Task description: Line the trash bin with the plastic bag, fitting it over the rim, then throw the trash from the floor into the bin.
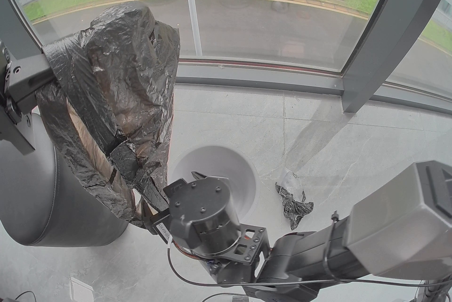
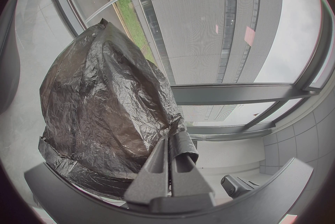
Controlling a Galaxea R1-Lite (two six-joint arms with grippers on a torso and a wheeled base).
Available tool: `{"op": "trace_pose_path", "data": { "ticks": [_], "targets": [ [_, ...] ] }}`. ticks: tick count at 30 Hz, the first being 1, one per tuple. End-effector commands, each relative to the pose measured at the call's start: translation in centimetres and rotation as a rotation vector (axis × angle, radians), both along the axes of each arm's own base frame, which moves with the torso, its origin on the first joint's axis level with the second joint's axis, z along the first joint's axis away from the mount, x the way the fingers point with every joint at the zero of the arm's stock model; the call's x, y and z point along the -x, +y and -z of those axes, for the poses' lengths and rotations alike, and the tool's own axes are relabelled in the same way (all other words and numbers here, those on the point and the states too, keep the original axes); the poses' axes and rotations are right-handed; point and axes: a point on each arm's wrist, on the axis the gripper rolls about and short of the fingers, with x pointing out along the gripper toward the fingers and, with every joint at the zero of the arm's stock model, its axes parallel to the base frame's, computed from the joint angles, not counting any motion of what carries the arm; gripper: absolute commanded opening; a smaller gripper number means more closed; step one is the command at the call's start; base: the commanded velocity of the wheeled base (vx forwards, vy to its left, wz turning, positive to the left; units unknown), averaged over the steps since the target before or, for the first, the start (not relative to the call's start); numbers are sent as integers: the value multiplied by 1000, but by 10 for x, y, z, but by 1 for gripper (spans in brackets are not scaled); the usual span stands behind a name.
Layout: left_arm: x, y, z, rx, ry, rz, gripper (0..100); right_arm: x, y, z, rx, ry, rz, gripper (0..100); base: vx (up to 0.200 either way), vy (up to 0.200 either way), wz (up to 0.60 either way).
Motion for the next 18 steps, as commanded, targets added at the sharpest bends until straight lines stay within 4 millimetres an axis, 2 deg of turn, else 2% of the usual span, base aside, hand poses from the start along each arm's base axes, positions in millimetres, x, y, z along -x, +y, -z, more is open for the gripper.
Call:
{"op": "trace_pose_path", "data": {
  "ticks": [1, 5, 14, 15, 18],
  "targets": [
    [3, 2, 0, 3, -5, 0, 0, -12, 21, 32, 43, 5, 13, 100, 0, 0, 0],
    [7, 4, 0, 7, -13, 0, 0, -15, 25, 45, 77, 7, 12, 100, 0, 0, 0],
    [10, 5, 1, 8, -16, 0, 0, -34, 23, 42, 40, -24, 49, 100, 0, 0, 0],
    [10, 5, 1, 8, -16, 0, 0, -36, 22, 42, 39, -26, 52, 0, 0, 0, 0],
    [8, 4, 2, 5, -13, 0, 0, -37, 21, 41, 25, -34, 57, 0, 0, 0, 0]
  ]
}}
